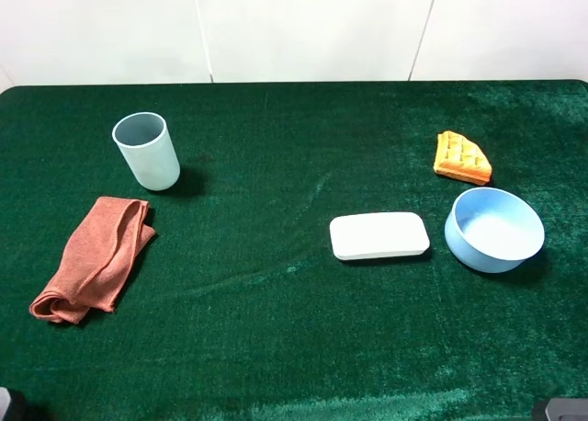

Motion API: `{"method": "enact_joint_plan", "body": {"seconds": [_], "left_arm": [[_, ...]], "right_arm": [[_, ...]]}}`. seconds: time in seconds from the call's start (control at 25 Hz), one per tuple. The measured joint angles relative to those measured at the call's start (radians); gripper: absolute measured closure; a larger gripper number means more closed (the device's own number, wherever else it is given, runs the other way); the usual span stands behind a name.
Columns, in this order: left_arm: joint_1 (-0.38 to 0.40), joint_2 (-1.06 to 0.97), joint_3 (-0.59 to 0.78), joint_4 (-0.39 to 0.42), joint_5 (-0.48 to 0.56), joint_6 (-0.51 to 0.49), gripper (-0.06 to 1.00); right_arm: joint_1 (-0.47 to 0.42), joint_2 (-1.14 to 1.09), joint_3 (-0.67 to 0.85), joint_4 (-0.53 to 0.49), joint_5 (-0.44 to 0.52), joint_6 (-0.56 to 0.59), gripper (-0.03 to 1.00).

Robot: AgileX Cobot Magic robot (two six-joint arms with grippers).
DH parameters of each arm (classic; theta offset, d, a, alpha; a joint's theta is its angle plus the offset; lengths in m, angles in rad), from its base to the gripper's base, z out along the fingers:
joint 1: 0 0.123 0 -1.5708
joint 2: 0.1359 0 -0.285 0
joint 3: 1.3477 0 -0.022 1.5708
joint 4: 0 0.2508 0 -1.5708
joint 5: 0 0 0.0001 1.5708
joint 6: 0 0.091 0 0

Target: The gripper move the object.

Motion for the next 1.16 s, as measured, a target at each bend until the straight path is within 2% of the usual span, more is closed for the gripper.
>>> {"method": "enact_joint_plan", "body": {"seconds": [0.2,1.16], "left_arm": [[0.0,-0.073,0.0,-0.003,0.001,0.003,-0.05],[0.0,-0.075,0.0,-0.006,0.0,0.004,-0.05]], "right_arm": [[0.0,0.0,0.0,0.0,0.0,0.0,0.3],[0.0,0.0,0.0,0.0,0.0,0.0,0.3]]}}
